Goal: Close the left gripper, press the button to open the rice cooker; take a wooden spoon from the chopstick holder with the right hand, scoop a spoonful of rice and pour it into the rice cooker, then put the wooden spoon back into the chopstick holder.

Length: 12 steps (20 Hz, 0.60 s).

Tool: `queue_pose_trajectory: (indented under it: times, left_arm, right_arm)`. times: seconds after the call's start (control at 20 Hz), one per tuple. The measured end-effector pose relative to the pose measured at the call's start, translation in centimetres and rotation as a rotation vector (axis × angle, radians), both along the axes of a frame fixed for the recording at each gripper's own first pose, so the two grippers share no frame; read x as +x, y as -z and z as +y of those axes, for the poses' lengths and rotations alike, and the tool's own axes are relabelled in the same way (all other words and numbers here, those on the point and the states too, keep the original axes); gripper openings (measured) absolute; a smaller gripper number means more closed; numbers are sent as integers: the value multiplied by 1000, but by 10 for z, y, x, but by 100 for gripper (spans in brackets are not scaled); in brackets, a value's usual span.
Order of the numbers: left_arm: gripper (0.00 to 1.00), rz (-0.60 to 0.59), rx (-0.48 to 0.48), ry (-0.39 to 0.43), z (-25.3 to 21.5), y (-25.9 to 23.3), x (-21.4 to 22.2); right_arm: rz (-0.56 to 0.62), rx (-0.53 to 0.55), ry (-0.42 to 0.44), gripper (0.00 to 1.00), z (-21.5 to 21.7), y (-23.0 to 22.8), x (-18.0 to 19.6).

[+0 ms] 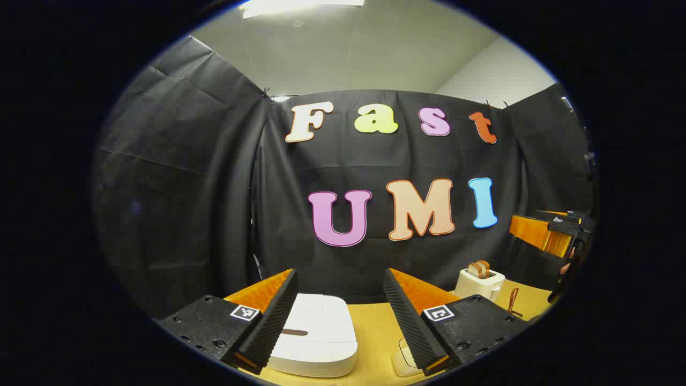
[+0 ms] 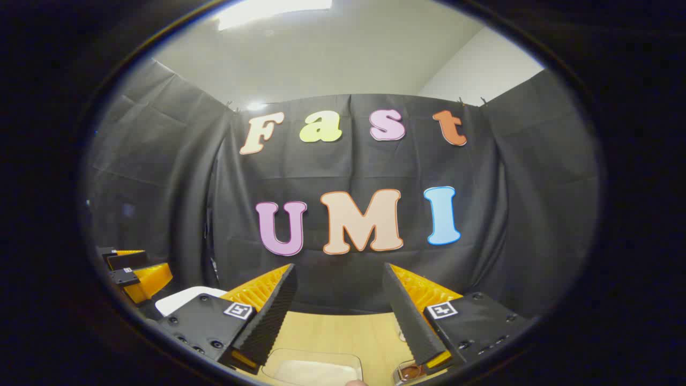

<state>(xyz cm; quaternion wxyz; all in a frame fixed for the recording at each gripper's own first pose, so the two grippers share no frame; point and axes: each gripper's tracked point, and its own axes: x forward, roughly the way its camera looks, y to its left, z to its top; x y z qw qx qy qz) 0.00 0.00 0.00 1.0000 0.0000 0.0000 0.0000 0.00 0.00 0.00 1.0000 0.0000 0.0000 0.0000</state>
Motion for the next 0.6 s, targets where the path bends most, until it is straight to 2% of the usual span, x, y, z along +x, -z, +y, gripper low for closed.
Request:
queue_pose_trajectory:
  times: [0.6]
  left_arm:
    - [93,-9,1,-13,4,-4,-3]
  right_arm:
    - [-18,0,1,100,-2,-4,-6]
